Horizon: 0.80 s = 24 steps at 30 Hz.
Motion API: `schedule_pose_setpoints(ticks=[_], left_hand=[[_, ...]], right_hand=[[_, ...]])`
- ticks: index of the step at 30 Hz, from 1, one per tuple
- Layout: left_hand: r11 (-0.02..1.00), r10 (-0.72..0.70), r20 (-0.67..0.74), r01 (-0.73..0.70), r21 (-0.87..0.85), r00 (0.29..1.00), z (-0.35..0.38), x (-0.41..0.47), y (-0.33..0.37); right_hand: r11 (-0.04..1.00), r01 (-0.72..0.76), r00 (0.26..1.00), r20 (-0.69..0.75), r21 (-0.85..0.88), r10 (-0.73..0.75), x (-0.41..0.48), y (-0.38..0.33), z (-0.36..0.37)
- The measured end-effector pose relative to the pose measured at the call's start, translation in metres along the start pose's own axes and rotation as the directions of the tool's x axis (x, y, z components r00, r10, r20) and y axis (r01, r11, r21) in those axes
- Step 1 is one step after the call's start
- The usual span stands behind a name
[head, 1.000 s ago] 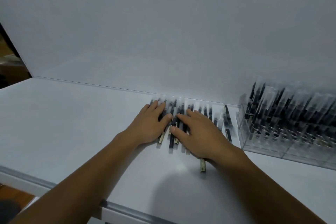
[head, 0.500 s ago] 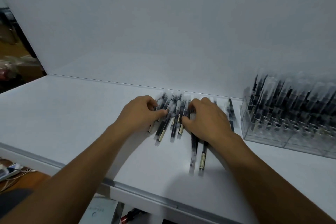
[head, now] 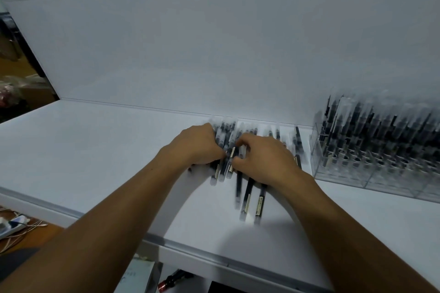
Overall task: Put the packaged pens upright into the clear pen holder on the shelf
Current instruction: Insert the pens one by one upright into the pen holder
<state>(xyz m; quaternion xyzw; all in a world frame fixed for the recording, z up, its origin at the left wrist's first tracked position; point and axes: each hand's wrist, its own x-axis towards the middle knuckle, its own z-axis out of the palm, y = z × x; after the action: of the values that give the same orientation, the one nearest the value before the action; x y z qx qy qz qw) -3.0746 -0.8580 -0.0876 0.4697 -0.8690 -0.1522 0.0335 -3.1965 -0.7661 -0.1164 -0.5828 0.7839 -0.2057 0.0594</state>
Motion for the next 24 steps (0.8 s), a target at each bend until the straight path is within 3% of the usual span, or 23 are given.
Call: schedule_pose_setpoints(ticks=[8, 11, 16, 24], left_hand=[[0.981, -0.04, -0.055, 0.028, -0.191, 0.998, 0.008, 0.003, -0.007], [0.935, -0.041, -0.074, 0.012, -0.355, 0.996, 0.008, 0.0, -0.013], [0.759, -0.05, -0.15, -0.06, -0.648, 0.988, 0.004, -0.015, -0.019], [0.422, 0.025, -0.181, -0.175, -0.889, 0.983, 0.005, -0.043, 0.009]], right_hand=[[0.919, -0.104, 0.992, -0.032, 0.381, 0.125, 0.002, 0.007, -0.002], [0.87, -0.12, 0.987, -0.033, 0.479, 0.154, 0.002, 0.007, -0.006], [0.701, -0.082, 0.982, -0.064, 0.709, 0.178, -0.003, 0.004, -0.017], [0.629, 0.045, 0.981, -0.153, 0.776, 0.118, -0.026, 0.008, -0.053]])
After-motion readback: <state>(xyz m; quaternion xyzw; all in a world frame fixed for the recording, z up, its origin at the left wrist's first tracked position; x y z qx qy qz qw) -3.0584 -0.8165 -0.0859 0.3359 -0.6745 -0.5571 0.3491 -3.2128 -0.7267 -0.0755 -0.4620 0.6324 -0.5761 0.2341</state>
